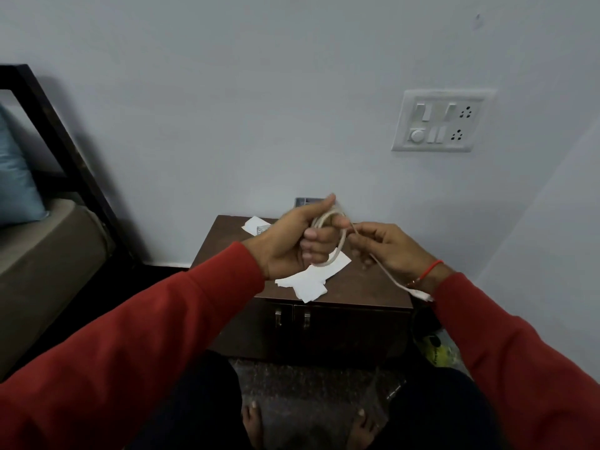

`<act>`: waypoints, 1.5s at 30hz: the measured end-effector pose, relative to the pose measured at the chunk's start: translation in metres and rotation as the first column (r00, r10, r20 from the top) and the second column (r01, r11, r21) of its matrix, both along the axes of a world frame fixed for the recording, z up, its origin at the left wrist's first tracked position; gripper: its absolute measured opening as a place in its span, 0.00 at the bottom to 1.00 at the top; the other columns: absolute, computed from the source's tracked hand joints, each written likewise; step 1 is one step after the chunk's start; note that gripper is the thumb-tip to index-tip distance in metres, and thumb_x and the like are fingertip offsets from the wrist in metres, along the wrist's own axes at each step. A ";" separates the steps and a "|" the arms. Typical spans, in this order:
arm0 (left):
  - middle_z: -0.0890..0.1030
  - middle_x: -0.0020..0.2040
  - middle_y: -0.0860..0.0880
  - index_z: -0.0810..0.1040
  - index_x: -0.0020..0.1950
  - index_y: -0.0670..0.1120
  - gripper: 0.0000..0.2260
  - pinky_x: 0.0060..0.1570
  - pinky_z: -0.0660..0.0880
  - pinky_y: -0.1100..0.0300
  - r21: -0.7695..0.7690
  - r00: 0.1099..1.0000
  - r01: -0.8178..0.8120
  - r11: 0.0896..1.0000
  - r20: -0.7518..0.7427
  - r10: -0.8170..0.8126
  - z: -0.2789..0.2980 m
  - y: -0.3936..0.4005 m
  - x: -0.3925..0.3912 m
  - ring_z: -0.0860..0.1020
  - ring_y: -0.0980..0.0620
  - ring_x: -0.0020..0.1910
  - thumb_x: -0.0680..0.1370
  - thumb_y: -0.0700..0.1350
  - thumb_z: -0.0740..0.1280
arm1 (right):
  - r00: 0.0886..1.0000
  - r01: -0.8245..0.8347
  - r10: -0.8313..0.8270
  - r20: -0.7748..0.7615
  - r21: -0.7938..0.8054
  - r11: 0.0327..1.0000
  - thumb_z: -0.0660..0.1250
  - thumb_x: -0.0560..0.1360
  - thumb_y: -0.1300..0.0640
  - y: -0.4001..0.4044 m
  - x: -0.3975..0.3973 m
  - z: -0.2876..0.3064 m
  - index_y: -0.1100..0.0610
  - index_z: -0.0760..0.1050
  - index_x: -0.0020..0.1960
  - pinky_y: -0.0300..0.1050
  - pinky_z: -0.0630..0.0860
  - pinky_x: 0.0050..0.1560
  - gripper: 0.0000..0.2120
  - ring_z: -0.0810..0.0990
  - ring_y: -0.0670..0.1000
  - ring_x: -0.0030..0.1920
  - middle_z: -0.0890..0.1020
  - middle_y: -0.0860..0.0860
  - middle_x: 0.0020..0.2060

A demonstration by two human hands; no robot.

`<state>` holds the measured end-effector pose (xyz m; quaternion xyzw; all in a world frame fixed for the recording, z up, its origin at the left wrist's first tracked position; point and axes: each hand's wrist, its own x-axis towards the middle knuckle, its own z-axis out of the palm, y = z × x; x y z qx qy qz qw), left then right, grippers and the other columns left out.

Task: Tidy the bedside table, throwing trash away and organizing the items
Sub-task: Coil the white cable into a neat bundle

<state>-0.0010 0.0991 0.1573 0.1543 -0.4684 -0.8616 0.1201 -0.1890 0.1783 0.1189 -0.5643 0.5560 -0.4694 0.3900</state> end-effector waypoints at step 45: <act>0.61 0.22 0.52 0.64 0.30 0.48 0.23 0.20 0.57 0.65 -0.529 0.927 -0.293 0.797 0.047 0.371 -0.051 0.038 -0.017 0.58 0.56 0.19 0.83 0.48 0.66 | 0.764 0.048 -0.096 0.638 0.093 0.995 0.73 0.70 0.57 0.032 0.031 -0.035 0.64 0.75 0.54 0.65 0.74 0.64 0.17 0.82 0.60 0.51 0.82 0.62 0.48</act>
